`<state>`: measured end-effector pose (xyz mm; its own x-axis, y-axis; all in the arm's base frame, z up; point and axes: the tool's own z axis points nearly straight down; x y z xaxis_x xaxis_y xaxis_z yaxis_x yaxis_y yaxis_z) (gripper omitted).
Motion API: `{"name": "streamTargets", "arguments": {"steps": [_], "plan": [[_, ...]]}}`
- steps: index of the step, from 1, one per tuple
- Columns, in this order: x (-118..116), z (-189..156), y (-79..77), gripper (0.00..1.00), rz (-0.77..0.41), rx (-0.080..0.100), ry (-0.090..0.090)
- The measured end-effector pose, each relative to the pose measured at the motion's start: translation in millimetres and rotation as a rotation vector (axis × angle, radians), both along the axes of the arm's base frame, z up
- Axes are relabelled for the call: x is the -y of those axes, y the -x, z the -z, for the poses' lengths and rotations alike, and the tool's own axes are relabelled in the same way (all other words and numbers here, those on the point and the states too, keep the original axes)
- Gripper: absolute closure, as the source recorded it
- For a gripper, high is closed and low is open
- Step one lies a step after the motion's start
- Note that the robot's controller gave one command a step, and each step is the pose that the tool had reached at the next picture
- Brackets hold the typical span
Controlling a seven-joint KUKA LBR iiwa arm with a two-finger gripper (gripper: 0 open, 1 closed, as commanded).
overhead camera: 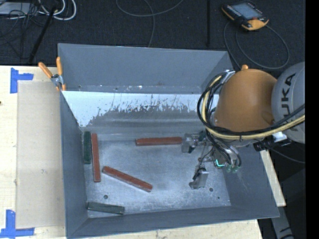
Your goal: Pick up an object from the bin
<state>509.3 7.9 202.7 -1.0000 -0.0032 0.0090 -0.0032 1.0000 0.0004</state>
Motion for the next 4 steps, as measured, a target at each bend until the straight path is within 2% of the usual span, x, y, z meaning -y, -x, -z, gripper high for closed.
{"name": "streamTargets", "arguments": {"steps": [1, 2, 3, 4], "plan": [[0, -4, -1.6, 0.00, 0.000, 0.007, 0.000], [-18, 15, -26.8, 0.00, -0.056, 0.017, 0.003], [-56, 53, -39.2, 0.00, -0.231, 0.013, -0.002], [-56, 106, -9.5, 0.00, -0.343, 0.013, -0.002]]}}
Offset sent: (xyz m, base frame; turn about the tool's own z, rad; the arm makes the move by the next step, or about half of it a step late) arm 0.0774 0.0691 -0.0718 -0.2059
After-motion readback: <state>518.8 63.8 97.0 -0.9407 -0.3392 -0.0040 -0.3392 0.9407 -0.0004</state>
